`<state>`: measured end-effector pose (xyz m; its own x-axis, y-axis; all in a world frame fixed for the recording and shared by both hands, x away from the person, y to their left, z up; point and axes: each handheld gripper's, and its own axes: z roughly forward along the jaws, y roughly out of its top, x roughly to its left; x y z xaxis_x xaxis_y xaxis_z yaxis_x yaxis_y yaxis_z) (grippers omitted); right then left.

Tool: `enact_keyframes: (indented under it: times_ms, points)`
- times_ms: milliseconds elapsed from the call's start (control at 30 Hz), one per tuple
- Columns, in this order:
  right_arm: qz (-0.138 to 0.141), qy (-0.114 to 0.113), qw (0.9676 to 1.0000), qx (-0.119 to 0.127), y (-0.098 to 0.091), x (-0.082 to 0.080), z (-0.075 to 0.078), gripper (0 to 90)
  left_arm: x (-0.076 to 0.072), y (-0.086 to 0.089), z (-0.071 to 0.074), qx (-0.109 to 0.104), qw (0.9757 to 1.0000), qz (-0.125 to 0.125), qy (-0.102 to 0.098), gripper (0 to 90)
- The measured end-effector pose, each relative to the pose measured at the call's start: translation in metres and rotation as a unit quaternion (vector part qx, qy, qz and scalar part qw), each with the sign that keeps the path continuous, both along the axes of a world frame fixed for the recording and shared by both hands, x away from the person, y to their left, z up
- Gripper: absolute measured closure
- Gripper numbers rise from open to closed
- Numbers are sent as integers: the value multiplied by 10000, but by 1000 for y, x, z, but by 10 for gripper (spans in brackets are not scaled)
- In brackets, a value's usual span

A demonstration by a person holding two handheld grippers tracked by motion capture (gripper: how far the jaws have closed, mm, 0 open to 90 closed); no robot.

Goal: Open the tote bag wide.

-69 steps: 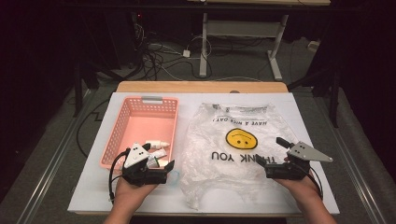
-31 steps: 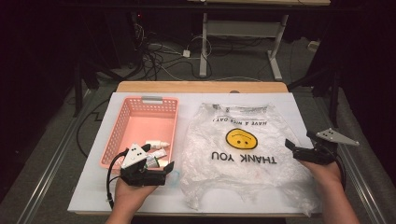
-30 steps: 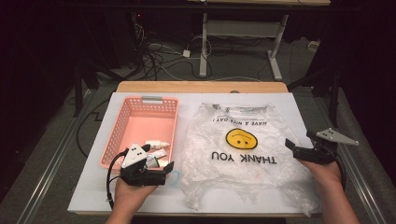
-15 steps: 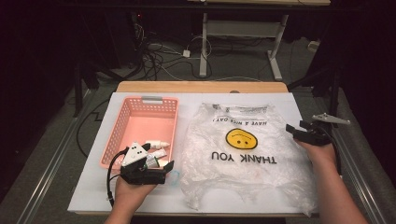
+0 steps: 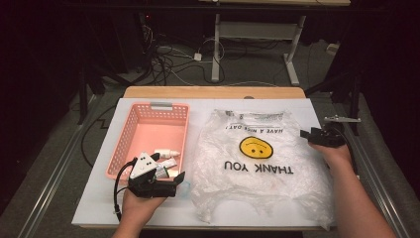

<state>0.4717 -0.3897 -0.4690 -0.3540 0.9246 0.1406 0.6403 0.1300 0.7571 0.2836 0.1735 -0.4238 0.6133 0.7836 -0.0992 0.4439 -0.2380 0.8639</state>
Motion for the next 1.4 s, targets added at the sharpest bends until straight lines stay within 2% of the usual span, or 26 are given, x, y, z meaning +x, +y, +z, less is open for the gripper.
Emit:
enact_keyframes:
  times_ms: [200,267,367,467,933,1067,1100,1133,1400]
  points:
    - [95,19,9999,-99,7,11,2,474,1,1,0,10,10000,-1,-6,0]
    - [201,160,9995,-200,13,17,-2,493,1,2,0,-8,10000,13,-3,0]
    - [249,184,9993,-198,16,18,-4,510,1,2,0,4,10000,12,-3,0]
    - [321,233,9988,-304,20,19,-7,523,1,2,0,-4,10000,13,6,0]
    - [467,185,9979,-414,25,16,-8,582,1,1,-1,35,10000,-19,48,0]
    - [501,125,9972,-550,28,15,-8,615,1,0,-2,60,10000,-32,53,0]
    - [485,73,9962,-719,30,14,-9,654,1,0,-2,59,10000,-33,53,0]
    - [485,41,9959,-766,31,13,-9,660,1,0,-2,55,10000,-35,53,0]
    - [526,-11,9951,-842,32,11,-10,732,1,-4,-3,121,9999,-87,77,0]
